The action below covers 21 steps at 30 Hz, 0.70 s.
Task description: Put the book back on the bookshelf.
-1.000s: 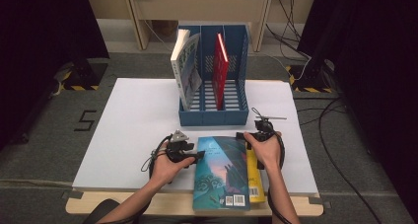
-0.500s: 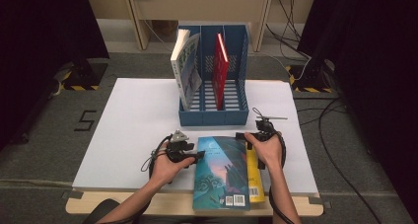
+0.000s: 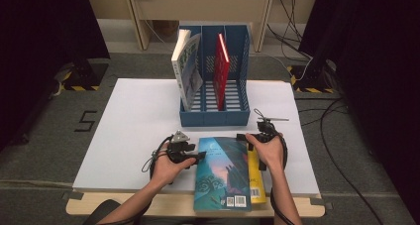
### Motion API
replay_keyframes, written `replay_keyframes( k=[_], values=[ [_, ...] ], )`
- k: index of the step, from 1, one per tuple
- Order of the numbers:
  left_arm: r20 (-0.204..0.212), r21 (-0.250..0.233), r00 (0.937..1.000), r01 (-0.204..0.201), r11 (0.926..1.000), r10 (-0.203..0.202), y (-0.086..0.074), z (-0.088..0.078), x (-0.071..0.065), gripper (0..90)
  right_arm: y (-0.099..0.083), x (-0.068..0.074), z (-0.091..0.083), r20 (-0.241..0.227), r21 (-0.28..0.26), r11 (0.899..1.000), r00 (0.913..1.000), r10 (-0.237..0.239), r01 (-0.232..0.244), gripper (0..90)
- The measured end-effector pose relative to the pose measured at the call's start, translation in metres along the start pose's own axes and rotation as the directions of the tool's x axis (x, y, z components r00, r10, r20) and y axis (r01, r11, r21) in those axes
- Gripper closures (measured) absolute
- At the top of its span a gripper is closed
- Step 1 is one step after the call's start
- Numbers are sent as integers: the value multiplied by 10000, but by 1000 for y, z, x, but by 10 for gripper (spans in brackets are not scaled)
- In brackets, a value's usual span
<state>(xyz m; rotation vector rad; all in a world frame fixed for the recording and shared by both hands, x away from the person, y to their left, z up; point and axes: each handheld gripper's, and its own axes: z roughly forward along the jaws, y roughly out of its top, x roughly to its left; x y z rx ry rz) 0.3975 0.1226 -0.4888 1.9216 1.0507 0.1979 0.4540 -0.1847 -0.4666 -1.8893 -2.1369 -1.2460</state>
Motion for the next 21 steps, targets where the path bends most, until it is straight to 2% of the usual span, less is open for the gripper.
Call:
replay_keyframes(
  k=[1,2,5,9,11,12,18,19,21],
  values=[
    [15,-16,10000,34,10000,-34,0,0,0,402,-1,1,-1,-16,11,9998,9998,192,-192,530],
    [9,5,10000,28,10000,-28,0,1,0,402,0,-1,-1,-65,-59,9999,9999,146,-147,543],
    [32,31,10000,-36,10000,36,1,1,-1,402,3,-1,-5,-155,-47,9991,9990,428,-429,585],
    [-1,-10,10000,-66,10000,66,1,2,-3,403,8,2,-15,-486,-247,9984,9976,490,-503,606],
    [-1,0,10000,-95,10000,95,1,2,-3,403,8,3,-17,-508,-292,9986,9978,418,-433,606],
    [-2,1,10000,-83,10000,83,1,2,-3,403,8,4,-17,-530,-246,9979,9969,587,-600,607],
    [31,17,10000,-35,10000,35,1,2,-3,407,6,-2,-14,-471,114,9982,9971,590,-586,605],
    [29,39,10000,-67,10000,67,1,2,-3,408,6,-1,-15,-455,196,9972,9963,729,-721,603],
    [0,79,9999,-139,9999,139,2,2,-3,411,6,-2,-14,-383,236,9980,9975,588,-579,600]
  ],
)
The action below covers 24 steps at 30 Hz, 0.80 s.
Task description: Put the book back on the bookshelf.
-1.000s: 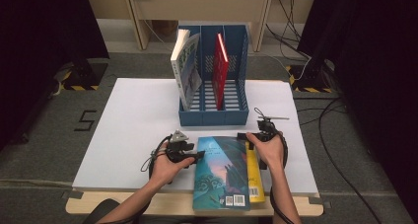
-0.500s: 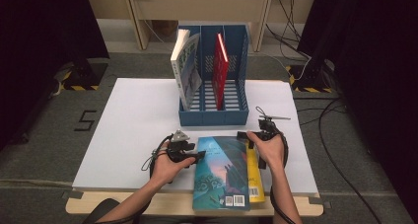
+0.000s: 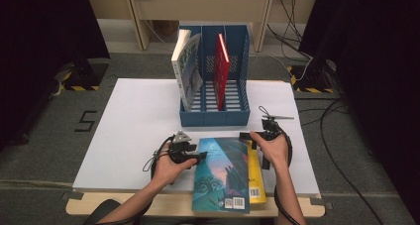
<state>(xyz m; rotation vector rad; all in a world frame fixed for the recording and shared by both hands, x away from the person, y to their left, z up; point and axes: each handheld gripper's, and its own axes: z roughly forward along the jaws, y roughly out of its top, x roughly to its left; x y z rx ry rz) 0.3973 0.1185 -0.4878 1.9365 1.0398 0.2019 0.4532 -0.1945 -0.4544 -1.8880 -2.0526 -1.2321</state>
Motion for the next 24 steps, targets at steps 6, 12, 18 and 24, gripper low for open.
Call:
replay_keyframes(
  k=[6,12,18,24],
  values=[
    [-35,-75,10000,31,10000,-31,-1,0,-1,415,-1,-1,3,18,64,10000,10000,-26,26,577],
    [-44,-91,10000,12,10000,-12,-1,0,-1,415,-2,-2,5,28,235,9997,10000,50,-50,553],
    [-63,-113,10000,-22,9999,21,-1,0,-1,415,-4,-5,7,-66,395,9991,9999,131,-128,540],
    [-105,-128,9999,-96,9999,95,-2,-1,-2,418,-3,-7,8,-292,410,9986,9989,359,-347,525]
  ],
)
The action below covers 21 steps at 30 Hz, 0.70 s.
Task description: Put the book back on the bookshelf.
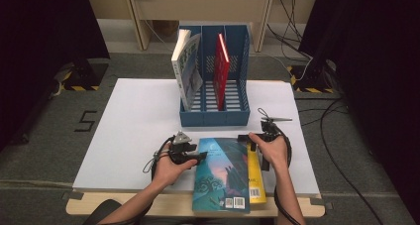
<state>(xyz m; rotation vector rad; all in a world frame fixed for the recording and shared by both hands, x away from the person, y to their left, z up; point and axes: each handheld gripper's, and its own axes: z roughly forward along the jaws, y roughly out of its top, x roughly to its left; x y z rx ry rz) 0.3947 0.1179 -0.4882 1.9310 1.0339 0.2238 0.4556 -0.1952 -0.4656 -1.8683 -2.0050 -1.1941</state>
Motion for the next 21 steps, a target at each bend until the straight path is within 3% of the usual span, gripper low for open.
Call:
replay_keyframes(
  k=[6,11,17,21],
  values=[
    [13,-44,10000,19,10000,-19,0,0,0,419,1,-5,1,-277,10,9999,9996,107,-106,517],
    [22,-55,10000,47,10000,-47,0,0,0,419,2,-8,-1,-493,91,9987,9975,508,-504,557],
    [12,-144,10000,73,9999,-73,-1,1,-1,418,4,1,-9,-375,-164,9999,9993,-11,5,593],
    [-20,-176,10000,75,9998,-75,-1,1,-1,419,4,3,-13,-477,-236,9997,9989,22,-34,595]
  ],
)
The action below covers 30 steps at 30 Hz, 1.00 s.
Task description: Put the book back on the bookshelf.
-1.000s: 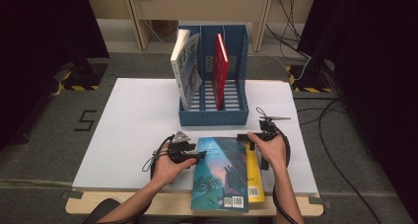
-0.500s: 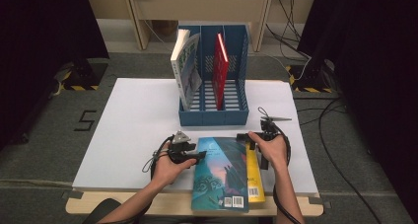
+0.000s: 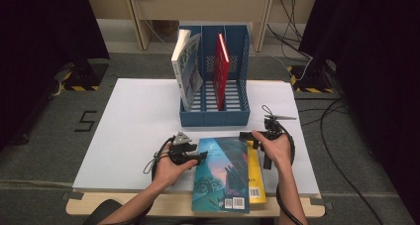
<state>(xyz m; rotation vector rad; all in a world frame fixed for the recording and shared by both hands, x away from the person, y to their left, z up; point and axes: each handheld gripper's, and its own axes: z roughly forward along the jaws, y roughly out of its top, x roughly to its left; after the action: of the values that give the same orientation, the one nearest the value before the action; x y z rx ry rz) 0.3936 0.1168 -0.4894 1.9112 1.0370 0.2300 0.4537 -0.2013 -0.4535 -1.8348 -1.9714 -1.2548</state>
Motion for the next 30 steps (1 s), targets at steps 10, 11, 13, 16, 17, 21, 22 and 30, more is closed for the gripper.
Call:
replay_keyframes(
  k=[10,11,13,16,17,21,22,30],
  values=[
    [-8,-30,10000,4,10000,-4,0,0,0,421,-2,-4,3,168,433,9991,9999,40,-47,571],
    [-9,-31,10000,10,10000,-10,-1,0,0,421,-3,-5,4,173,448,9990,9999,-6,-2,569],
    [-8,-37,10000,9,10000,-9,0,0,0,421,-3,-6,4,119,493,9987,9998,144,-149,563],
    [14,-63,10000,43,10000,-43,-1,0,0,420,-4,-7,7,97,548,9980,9995,297,-302,553],
    [-8,-51,10000,27,10000,-27,-1,0,0,420,-4,-9,8,96,562,9981,9996,254,-259,550],
    [-26,-40,10000,33,10000,-33,-1,0,0,421,-4,-13,8,-172,603,9969,9985,513,-502,544],
    [-22,-66,10000,35,10000,-35,-1,0,0,421,-4,-14,9,-232,594,9970,9984,517,-502,544],
    [-22,-90,10000,74,9999,-74,-1,0,-1,421,-6,-16,6,-412,670,9946,9958,820,-792,551]
  ],
)
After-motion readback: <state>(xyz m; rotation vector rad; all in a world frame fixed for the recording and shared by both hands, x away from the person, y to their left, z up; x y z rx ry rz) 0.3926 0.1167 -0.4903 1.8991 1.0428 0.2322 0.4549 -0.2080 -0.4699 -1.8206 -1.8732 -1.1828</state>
